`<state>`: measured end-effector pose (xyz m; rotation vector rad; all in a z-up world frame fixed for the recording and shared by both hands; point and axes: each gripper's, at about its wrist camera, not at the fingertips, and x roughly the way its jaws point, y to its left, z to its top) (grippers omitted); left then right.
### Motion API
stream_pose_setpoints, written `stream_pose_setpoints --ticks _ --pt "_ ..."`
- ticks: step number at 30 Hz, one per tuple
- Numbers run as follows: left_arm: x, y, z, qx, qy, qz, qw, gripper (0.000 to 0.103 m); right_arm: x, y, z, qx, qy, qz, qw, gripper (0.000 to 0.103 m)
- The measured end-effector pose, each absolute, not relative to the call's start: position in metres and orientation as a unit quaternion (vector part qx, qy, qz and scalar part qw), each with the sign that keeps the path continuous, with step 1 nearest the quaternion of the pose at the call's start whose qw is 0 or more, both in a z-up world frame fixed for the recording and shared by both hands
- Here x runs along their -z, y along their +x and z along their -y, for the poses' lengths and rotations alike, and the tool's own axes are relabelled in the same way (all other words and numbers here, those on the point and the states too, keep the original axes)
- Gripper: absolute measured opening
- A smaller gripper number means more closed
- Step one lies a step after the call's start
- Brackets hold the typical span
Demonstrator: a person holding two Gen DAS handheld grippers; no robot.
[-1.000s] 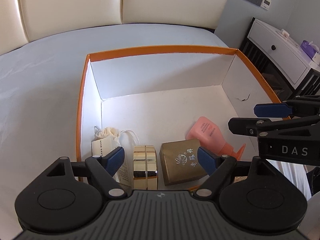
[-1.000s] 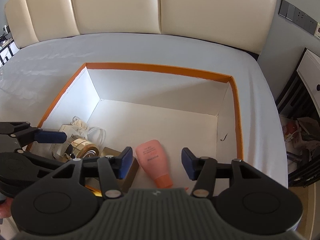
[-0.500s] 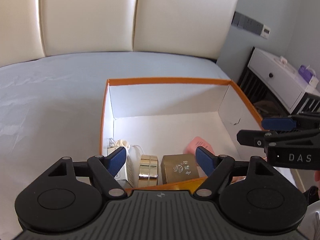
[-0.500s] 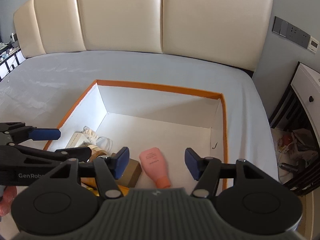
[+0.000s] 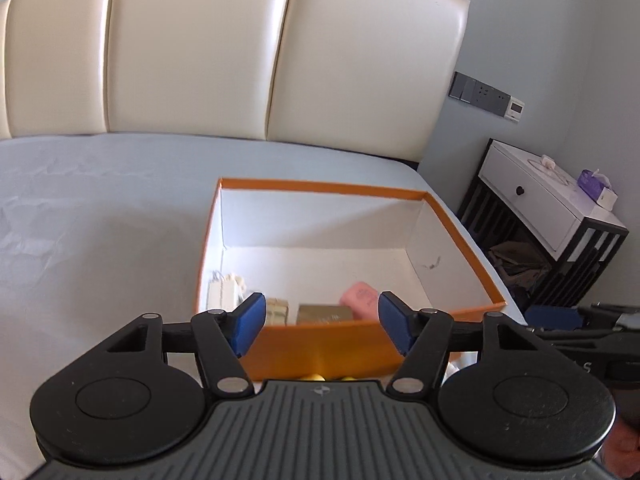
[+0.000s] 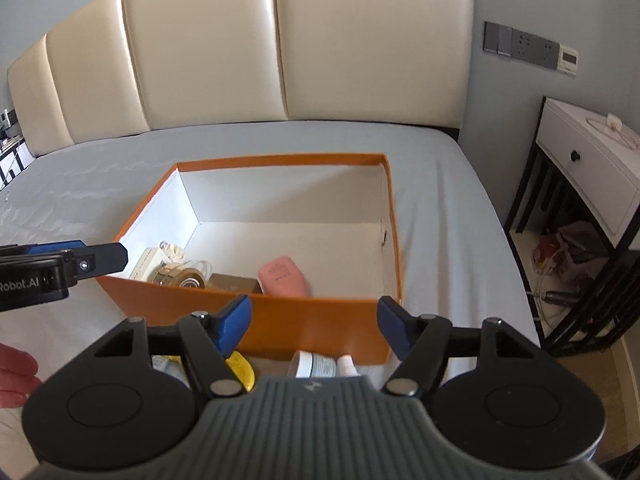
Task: Organize rigid objects
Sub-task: 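Withdraw both open tools back toward the remaining items, then grasp the clear pink-sponge cup with the left tool while the right tool grasps the green spray bottle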
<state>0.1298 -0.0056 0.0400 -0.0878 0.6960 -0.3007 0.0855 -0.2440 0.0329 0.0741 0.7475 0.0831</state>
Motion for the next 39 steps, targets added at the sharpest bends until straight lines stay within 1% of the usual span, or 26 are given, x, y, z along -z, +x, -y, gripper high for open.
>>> stream_pose_setpoints --ticks 9,11,12,15,23,25,28,30,31,33,37,39 --pt "-0.001 0.111 0.011 0.165 -0.079 -0.387 0.904 0.071 0.011 0.062 0.251 -0.020 0.031 -0.414 0.910 0.069" --pt "0.009 0.107 0.009 0.172 -0.099 -0.398 0.896 0.070 0.020 0.059 0.254 -0.015 0.029 -0.425 0.904 0.066" --pt "0.014 0.105 0.009 0.174 -0.103 -0.402 0.893 0.070 0.024 0.058 0.256 -0.013 0.032 -0.431 0.902 0.061" --pt "0.025 0.099 0.013 0.183 -0.099 -0.411 0.887 0.070 0.035 0.056 0.262 -0.012 0.047 -0.444 0.895 0.060" --pt "0.043 0.094 0.022 0.186 -0.087 -0.436 0.876 0.071 0.037 0.050 0.266 -0.020 0.061 -0.436 0.897 0.062" --pt "0.045 0.095 0.025 0.192 -0.095 -0.442 0.871 0.071 0.037 0.052 0.270 -0.015 0.065 -0.435 0.898 0.062" --pt "0.047 0.093 0.035 0.203 -0.116 -0.448 0.863 0.071 0.033 0.056 0.282 -0.002 0.086 -0.433 0.897 0.060" --pt "0.046 0.091 0.042 0.210 -0.134 -0.450 0.857 0.073 0.033 0.058 0.288 0.003 0.089 -0.438 0.895 0.052" --pt "0.046 0.090 0.046 0.214 -0.146 -0.453 0.853 0.078 0.035 0.058 0.290 0.003 0.088 -0.443 0.892 0.052" --pt "0.046 0.090 0.053 0.217 -0.166 -0.459 0.845 0.083 0.039 0.058 0.294 0.000 0.085 -0.452 0.888 0.052" --pt "0.052 0.095 0.069 0.210 -0.193 -0.484 0.827 0.087 0.045 0.055 0.302 -0.007 0.096 -0.465 0.880 0.052" --pt "0.057 0.099 0.076 0.203 -0.209 -0.498 0.817 0.087 0.047 0.054 0.305 -0.009 0.099 -0.470 0.877 0.051"
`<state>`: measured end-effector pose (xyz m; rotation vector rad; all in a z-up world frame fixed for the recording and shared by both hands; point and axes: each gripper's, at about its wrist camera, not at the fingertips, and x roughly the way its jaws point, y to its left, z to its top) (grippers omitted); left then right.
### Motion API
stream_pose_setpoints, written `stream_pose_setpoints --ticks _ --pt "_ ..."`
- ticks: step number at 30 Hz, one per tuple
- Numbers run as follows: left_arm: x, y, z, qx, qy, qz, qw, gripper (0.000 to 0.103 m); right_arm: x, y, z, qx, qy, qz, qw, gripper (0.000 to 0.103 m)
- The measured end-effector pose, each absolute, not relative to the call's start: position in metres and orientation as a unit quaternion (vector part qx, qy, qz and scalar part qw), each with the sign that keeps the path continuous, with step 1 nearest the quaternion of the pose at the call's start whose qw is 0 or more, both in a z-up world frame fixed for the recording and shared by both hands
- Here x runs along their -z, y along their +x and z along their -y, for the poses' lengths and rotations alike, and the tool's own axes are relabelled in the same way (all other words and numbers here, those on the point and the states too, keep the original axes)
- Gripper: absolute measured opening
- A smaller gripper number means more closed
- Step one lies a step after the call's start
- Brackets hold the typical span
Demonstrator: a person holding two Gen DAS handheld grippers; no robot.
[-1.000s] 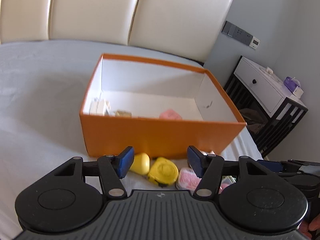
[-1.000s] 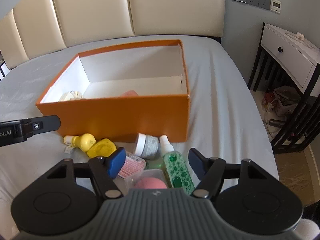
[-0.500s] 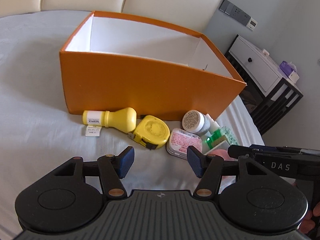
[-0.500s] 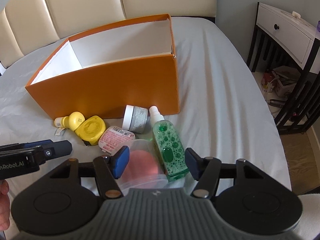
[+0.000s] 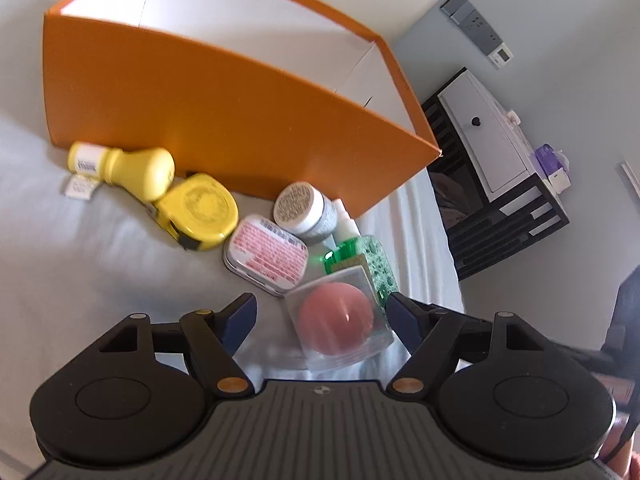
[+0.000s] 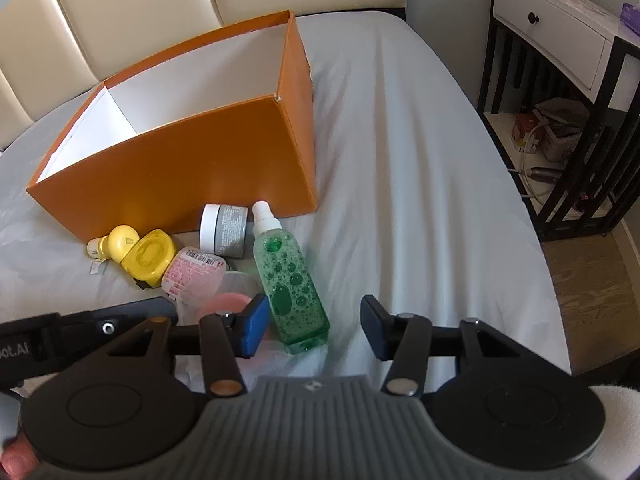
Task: Organize rigid objects
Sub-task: 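Grasp the clear pink-sponge cup with the left tool while the right tool grasps the green spray bottle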
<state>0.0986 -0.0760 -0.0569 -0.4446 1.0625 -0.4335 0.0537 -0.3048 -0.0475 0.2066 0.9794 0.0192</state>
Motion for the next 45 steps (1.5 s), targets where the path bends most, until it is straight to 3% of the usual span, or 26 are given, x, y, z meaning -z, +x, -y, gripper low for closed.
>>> stream_pose_setpoints --ticks 5,14,17,20,27,33,45 --pt "0.070 0.106 0.088 0.176 -0.243 -0.532 0.792 0.087 0.053 0.050 0.307 -0.027 0.108 -0.469 0.876 0.041" --pt "0.086 0.117 0.095 0.135 -0.259 -0.554 0.780 0.087 0.059 0.057 0.307 -0.036 0.120 -0.464 0.877 0.036" --pt "0.089 0.121 0.092 0.131 -0.280 -0.566 0.765 0.082 0.061 0.059 0.306 -0.037 0.120 -0.466 0.876 0.037" --pt "0.090 0.120 0.089 0.134 -0.294 -0.570 0.756 0.070 0.062 0.060 0.304 -0.038 0.112 -0.468 0.876 0.037" --pt "0.074 0.110 0.086 0.129 -0.240 -0.577 0.770 0.070 0.058 0.051 0.294 -0.066 0.101 -0.489 0.864 0.030" --pt "0.067 0.103 0.067 0.109 -0.193 -0.584 0.781 0.070 0.056 0.053 0.278 -0.066 0.053 -0.498 0.863 0.033" --pt "0.086 0.104 0.055 0.150 -0.226 -0.577 0.770 0.072 0.069 0.086 0.288 -0.039 0.088 -0.533 0.841 0.037"
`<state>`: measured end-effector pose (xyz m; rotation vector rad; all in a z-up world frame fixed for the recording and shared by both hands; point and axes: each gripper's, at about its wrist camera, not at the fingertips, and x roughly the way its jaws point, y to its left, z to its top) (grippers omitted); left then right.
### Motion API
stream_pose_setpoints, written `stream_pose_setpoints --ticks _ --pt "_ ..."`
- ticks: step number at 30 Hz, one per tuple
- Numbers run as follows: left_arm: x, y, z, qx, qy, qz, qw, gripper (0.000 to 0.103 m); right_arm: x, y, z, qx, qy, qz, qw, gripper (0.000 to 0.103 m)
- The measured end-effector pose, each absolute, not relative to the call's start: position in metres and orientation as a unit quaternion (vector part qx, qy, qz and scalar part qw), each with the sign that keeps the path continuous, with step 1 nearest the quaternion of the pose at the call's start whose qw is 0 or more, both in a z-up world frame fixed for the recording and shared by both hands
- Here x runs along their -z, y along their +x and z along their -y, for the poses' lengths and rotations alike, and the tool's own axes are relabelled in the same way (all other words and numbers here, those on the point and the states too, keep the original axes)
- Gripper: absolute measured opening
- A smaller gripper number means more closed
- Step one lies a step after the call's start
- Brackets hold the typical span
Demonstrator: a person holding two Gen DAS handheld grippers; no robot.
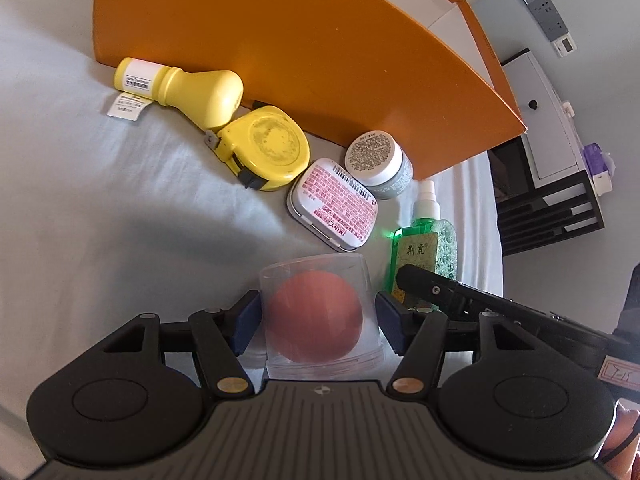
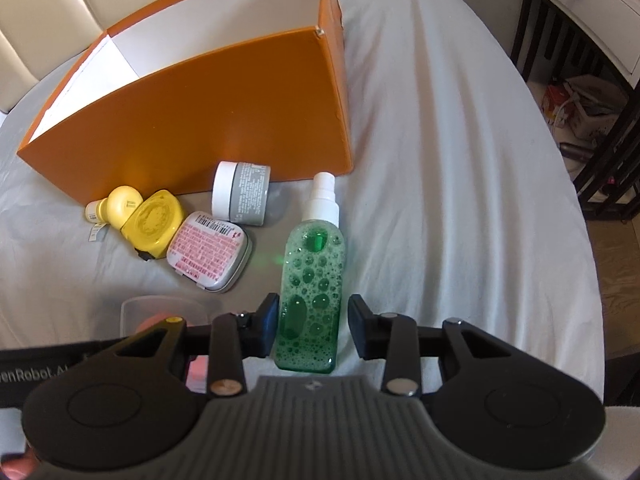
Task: Organize rigid objects
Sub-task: 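Grasp the clear pink-sponge cup with the left tool while the right tool grasps the green spray bottle, then carry the cup with the left tool while the right tool carries the green bottle into the box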
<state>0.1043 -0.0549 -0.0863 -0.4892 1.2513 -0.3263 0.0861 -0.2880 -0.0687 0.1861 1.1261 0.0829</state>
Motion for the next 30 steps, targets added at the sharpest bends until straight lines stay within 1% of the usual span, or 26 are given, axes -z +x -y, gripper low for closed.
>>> stream_pose_setpoints --ticks 3,8,18,30 --pt "0.088 0.104 0.056 0.159 -0.226 -0.573 0.771 0.072 0.072 0.090 0.284 -0.037 0.086 -0.538 0.838 0.031" --pt "0.086 0.095 0.062 0.169 -0.208 -0.548 0.792 0.071 0.069 0.087 0.279 -0.030 0.072 -0.536 0.841 0.030" --pt "0.069 0.079 0.048 0.177 -0.229 -0.518 0.805 0.070 0.055 0.067 0.274 -0.028 0.072 -0.525 0.847 0.029" --pt "0.032 0.074 0.015 0.155 -0.253 -0.470 0.831 0.070 0.011 0.059 0.255 -0.063 0.059 -0.476 0.875 0.029"
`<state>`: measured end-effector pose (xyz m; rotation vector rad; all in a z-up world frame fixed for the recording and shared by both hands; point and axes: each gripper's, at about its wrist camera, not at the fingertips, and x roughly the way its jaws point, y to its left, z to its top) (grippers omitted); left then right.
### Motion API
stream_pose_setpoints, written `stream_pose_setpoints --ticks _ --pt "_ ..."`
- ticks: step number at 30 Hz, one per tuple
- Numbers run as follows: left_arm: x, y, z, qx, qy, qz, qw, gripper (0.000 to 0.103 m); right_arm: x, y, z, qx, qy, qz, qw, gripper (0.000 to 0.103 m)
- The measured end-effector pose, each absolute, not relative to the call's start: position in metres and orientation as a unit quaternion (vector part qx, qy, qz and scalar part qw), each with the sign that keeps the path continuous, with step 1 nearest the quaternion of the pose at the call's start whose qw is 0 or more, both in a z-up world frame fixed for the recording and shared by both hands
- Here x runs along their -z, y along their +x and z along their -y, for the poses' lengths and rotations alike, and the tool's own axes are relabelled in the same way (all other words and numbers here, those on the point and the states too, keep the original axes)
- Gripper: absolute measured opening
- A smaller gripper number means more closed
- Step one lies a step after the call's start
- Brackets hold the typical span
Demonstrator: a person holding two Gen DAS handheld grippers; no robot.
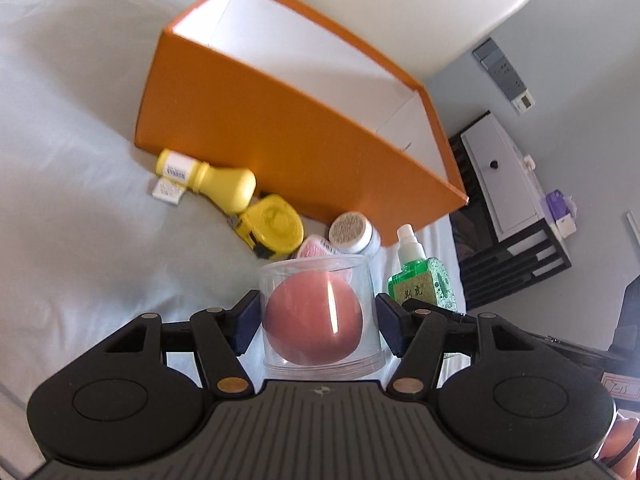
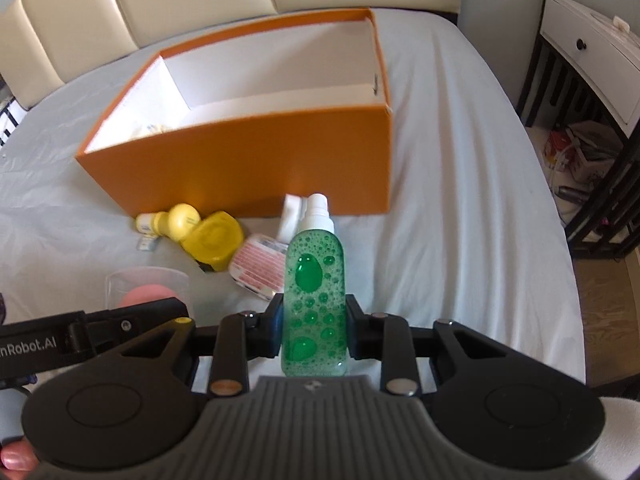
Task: Organize rigid objects
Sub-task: 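Carry the cup with the left tool while the right tool carries the green bottle into the box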
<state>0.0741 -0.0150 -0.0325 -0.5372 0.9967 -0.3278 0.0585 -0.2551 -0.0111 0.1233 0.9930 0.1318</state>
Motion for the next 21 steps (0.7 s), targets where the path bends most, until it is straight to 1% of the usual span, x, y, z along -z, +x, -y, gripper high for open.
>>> stream_pose_setpoints --ticks 10,17,21 --pt "-0.023 0.094 0.004 0.166 -0.228 -0.408 0.868 0.070 -0.044 0.069 0.235 -0.115 0.037 -0.411 0.904 0.029" --pt "-0.053 0.138 0.012 0.185 -0.204 -0.389 0.879 0.070 -0.078 0.100 0.236 -0.135 0.026 -0.378 0.916 0.029" --pt "-0.059 0.164 0.019 0.188 -0.188 -0.384 0.884 0.070 -0.083 0.127 0.234 -0.128 0.005 -0.368 0.921 0.029"
